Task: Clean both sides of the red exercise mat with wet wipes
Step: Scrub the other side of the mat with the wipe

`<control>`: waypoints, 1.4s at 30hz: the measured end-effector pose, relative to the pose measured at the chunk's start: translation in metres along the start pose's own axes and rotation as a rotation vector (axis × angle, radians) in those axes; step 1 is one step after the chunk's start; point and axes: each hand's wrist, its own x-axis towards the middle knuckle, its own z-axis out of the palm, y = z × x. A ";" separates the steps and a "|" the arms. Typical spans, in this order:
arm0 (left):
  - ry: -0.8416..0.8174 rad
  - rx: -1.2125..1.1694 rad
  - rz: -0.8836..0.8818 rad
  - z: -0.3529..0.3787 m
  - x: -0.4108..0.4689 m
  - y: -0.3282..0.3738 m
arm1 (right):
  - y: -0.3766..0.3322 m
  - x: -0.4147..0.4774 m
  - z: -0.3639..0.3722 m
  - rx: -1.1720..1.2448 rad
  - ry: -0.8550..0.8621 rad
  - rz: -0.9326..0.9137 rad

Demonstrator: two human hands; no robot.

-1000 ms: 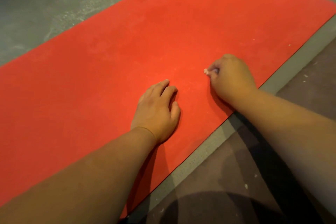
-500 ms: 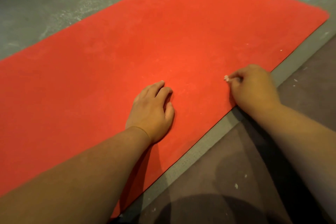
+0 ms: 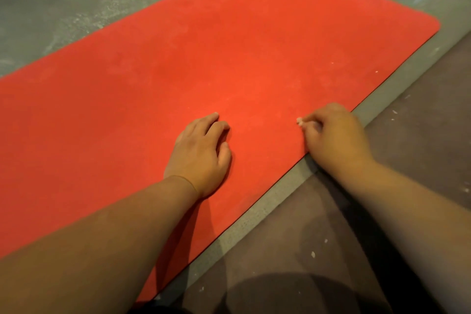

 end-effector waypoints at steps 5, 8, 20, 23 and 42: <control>0.004 -0.003 0.001 -0.001 0.000 0.002 | -0.040 -0.063 0.013 0.111 -0.261 -0.374; 0.007 -0.006 0.009 -0.001 0.000 0.001 | -0.013 -0.014 0.012 0.025 -0.141 -0.315; 0.005 -0.034 0.010 0.000 0.001 -0.001 | -0.077 -0.077 0.031 0.176 -0.221 -0.368; -0.004 -0.067 0.024 -0.003 -0.001 -0.003 | -0.051 -0.039 0.027 0.128 -0.244 -0.375; -0.069 0.159 -0.143 -0.028 0.012 -0.094 | -0.044 0.054 0.045 -0.051 -0.013 -0.131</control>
